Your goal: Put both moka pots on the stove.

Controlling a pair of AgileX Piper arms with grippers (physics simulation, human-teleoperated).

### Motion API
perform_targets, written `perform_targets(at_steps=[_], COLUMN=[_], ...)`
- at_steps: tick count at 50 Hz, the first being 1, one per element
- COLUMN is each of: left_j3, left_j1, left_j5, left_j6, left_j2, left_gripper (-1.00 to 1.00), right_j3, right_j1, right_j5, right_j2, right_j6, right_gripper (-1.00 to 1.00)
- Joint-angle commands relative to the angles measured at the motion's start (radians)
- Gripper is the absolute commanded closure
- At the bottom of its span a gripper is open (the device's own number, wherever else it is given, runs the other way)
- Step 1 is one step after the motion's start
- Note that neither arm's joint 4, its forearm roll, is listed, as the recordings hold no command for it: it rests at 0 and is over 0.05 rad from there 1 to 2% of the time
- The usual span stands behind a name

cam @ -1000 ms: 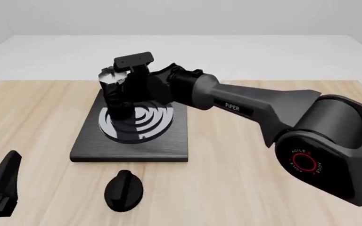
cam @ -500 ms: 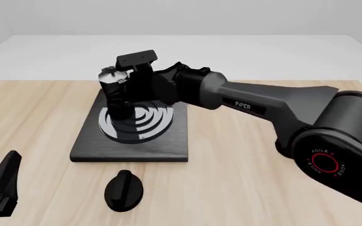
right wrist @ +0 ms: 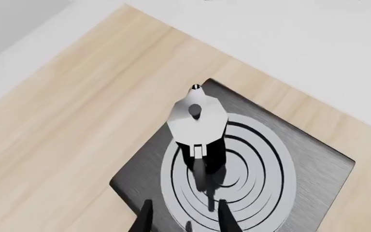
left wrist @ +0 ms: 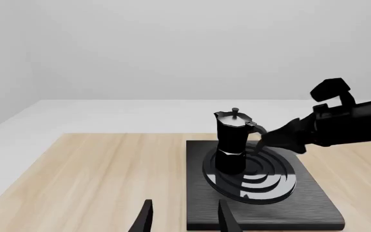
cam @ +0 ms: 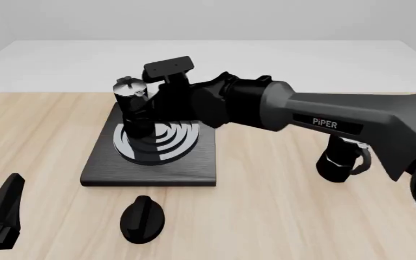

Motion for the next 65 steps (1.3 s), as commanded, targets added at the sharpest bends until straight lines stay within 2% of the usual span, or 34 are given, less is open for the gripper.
perform_targets(at_steps=[1,20,32,52,61,65], left_j3=[0.0,0.0,0.0,0.0,0.0,0.0], left_j1=[0.0,0.0,0.0,0.0,0.0,0.0], left_j5=[0.0,0.0,0.0,0.0,0.0,0.0], left_j6=[0.0,0.0,0.0,0.0,0.0,0.0], left_j2=[0.0,0.0,0.0,0.0,0.0,0.0], left_gripper=[-1.0,-1.0,-1.0,-1.0,-1.0,-1.0], right_j3=[0.123,0.346,0.445,0.622,0.702,0.755], right_j1=[0.02,0.016,-0.004,-0.147,-0.243,-0.33], right_j5=[-0.025,-0.07,-0.083,-0.057,-0.022,0.01], right_j2=[-0.119,-0.346,-0.454,-0.717,-0.859,-0.973], right_j6=[0.016,0.039,0.053,0.057,0.042,0.027], right_gripper=[-1.0,-1.0,-1.0,-1.0,-1.0,-1.0])
